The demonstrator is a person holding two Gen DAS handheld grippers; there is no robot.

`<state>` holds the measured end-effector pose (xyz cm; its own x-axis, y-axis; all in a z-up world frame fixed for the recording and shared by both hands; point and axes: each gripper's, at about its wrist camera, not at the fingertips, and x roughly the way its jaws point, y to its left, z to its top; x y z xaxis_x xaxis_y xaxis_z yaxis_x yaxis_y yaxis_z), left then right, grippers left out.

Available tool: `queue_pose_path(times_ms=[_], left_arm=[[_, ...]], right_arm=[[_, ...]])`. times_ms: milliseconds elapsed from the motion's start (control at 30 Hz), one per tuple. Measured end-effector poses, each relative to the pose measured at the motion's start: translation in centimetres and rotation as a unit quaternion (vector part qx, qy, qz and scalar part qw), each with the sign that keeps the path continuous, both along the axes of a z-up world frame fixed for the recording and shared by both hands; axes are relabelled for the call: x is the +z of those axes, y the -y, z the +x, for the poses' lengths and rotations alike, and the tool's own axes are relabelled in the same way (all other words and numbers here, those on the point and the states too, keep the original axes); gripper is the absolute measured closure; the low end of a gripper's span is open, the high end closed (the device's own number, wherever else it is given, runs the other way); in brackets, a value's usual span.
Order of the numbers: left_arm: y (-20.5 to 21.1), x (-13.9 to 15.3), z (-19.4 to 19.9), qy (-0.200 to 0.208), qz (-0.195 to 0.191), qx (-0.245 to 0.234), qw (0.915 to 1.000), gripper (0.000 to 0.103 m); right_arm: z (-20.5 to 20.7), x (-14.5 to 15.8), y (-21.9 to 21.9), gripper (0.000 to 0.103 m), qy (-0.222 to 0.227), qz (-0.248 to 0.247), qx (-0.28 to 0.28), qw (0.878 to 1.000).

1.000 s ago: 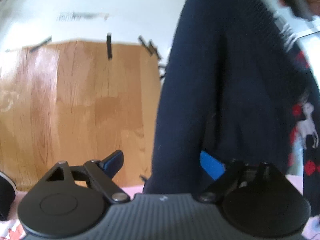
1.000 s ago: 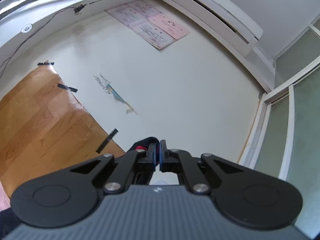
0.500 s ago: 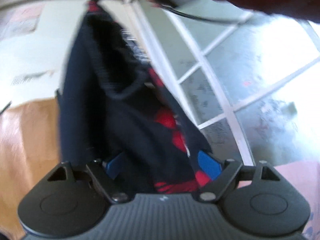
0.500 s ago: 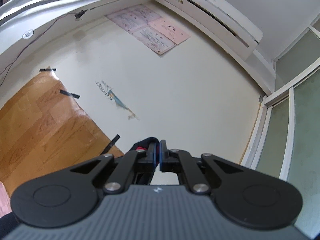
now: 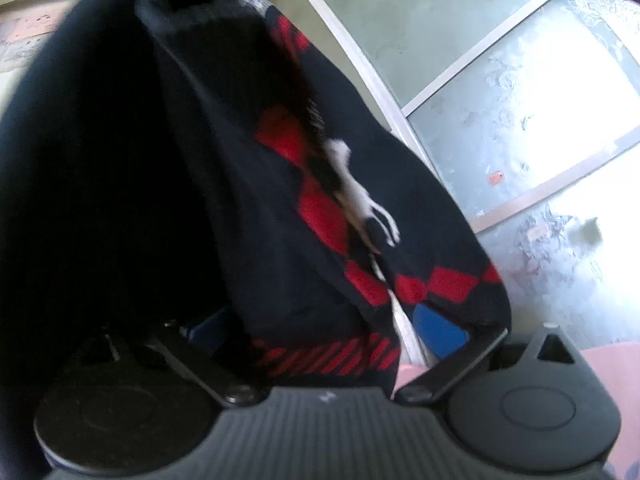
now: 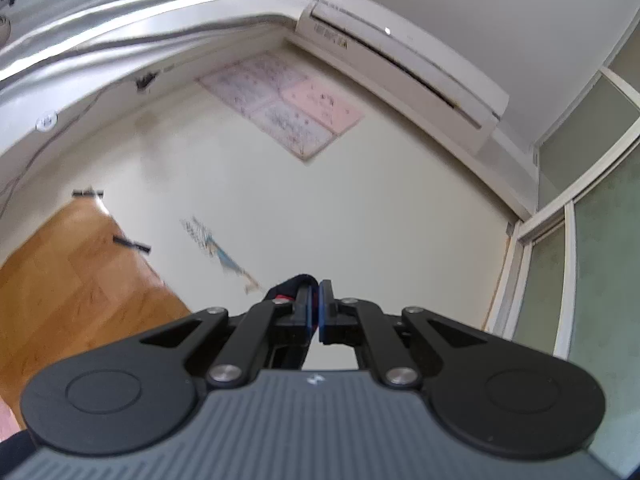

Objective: Fold small clothes
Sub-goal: 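Grasp the hanging sweater with the left gripper while the right gripper holds it up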

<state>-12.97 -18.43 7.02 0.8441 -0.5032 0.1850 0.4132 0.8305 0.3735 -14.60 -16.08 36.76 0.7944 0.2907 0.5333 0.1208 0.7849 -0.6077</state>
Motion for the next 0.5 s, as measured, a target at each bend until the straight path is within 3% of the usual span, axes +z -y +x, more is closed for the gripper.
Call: queue_pose_path(times_ms=[67, 100, 133, 200, 367, 433, 500], left_arm=[[1.1, 0.1, 0.4, 0.014, 0.011, 0.011, 0.9998, 0.037], [1.3, 0.2, 0.7, 0.016, 0.02, 0.021, 0.9995, 0.068], [1.0, 0.4, 1.0, 0.01, 0.023, 0.021, 0.9995, 0.085], [-1.3, 1.2, 1.1, -0.021, 0.022, -0.003, 0.9996, 0.092], [-11.7, 3.2, -3.0, -0.051, -0.004, -0.07, 0.9962, 0.093], [-16.2, 4.7, -4.5, -0.061, -0.037, -0.063, 0.9955, 0.093], [-20.7, 7.2, -5.5, -0.07, -0.08, -0.026, 0.994, 0.093]], right_arm=[[-0.3, 0.6, 0.0, 0.098, 0.001, 0.003, 0.005, 1.0], [-0.3, 0.8, 0.1, 0.098, 0.0, 0.006, 0.006, 1.0], [-0.3, 1.1, 0.3, 0.098, 0.002, 0.009, 0.004, 1.0], [0.1, 1.3, 0.9, 0.098, 0.004, 0.012, -0.011, 1.0], [3.4, 1.3, 4.3, 0.098, -0.02, 0.041, -0.068, 0.997], [4.8, 1.0, 5.8, 0.097, -0.037, 0.059, -0.081, 0.994], [5.9, 0.5, 6.8, 0.097, -0.051, 0.071, -0.085, 0.992]])
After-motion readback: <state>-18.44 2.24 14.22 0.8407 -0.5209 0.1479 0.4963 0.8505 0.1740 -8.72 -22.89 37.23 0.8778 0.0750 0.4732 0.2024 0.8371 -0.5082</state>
